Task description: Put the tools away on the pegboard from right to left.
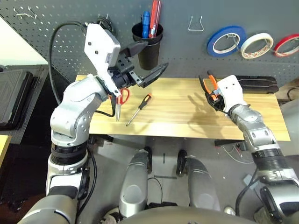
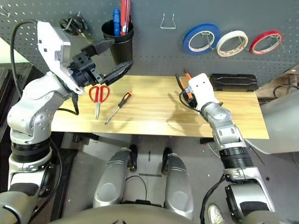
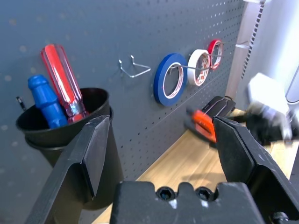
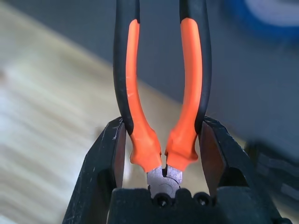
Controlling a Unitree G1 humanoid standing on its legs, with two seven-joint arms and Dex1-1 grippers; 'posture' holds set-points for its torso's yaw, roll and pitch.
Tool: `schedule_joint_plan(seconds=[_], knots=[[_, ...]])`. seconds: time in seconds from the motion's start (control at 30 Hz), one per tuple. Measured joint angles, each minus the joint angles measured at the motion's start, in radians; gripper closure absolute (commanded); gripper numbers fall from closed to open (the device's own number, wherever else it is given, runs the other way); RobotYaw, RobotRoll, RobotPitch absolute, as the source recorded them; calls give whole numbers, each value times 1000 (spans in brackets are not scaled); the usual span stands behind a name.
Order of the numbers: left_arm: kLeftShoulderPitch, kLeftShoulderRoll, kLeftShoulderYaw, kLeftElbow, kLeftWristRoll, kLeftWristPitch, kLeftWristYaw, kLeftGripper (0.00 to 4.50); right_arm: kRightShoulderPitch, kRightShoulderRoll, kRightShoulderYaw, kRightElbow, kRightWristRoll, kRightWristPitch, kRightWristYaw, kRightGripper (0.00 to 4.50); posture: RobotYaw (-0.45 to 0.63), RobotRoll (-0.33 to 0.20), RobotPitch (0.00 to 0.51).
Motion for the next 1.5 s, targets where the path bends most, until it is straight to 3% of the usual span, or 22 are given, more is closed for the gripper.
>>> schedule_joint_plan(seconds=[0.23, 0.63, 1.13, 1.5], knots=[[8, 4, 1, -2, -3, -2, 4, 0, -35, -2, -39, -213, 48, 3, 8, 2039, 180, 0, 250], [-15, 4, -3, 24, -4, -28, 0, 0, -278, 80, -37, -181, 40, -58, -73, 2039, 172, 0, 236], [-12, 36, -45, 59, 22, -75, -5, 0, -578, 168, -26, 242, 24, -272, -122, 2039, 221, 0, 237], [8, 44, -59, 58, 45, -85, -4, 0, -651, 218, -32, 482, 33, -323, -147, 2039, 242, 0, 246]])
